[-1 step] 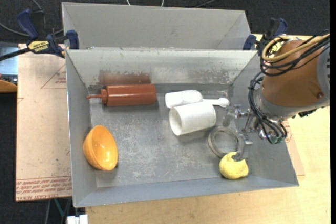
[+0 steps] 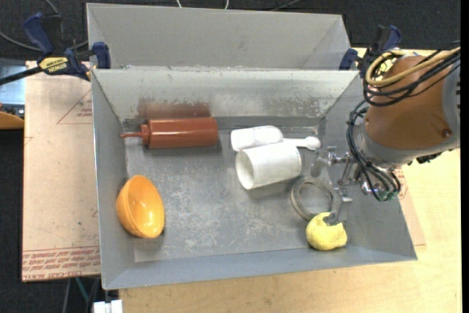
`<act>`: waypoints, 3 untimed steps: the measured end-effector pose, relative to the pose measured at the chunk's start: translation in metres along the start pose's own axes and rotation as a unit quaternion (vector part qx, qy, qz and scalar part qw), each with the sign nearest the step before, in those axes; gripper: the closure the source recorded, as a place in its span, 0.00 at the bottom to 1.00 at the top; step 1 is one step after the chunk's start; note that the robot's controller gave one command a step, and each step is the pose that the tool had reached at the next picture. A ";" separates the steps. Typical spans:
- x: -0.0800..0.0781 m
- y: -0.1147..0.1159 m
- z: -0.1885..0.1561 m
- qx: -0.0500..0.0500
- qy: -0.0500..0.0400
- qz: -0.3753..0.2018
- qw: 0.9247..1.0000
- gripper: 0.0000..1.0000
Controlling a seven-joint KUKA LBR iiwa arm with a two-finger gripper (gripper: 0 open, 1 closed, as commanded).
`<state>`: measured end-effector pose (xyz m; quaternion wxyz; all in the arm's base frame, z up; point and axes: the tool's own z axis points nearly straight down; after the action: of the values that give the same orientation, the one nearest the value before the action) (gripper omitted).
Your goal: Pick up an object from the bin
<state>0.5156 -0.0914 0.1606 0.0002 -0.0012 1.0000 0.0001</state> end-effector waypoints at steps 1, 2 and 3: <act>-0.010 0.013 0.055 -0.001 0.004 0.017 1.000 0.00; -0.008 0.012 0.056 0.000 -0.001 -0.006 1.000 0.00; -0.005 0.015 0.030 -0.002 0.006 -0.014 1.000 0.00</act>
Offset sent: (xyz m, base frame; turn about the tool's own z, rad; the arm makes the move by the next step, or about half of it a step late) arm 0.0046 0.0114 -0.0594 -0.0650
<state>0.5209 -0.0767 0.1303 -0.0054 -0.0149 0.9999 0.0016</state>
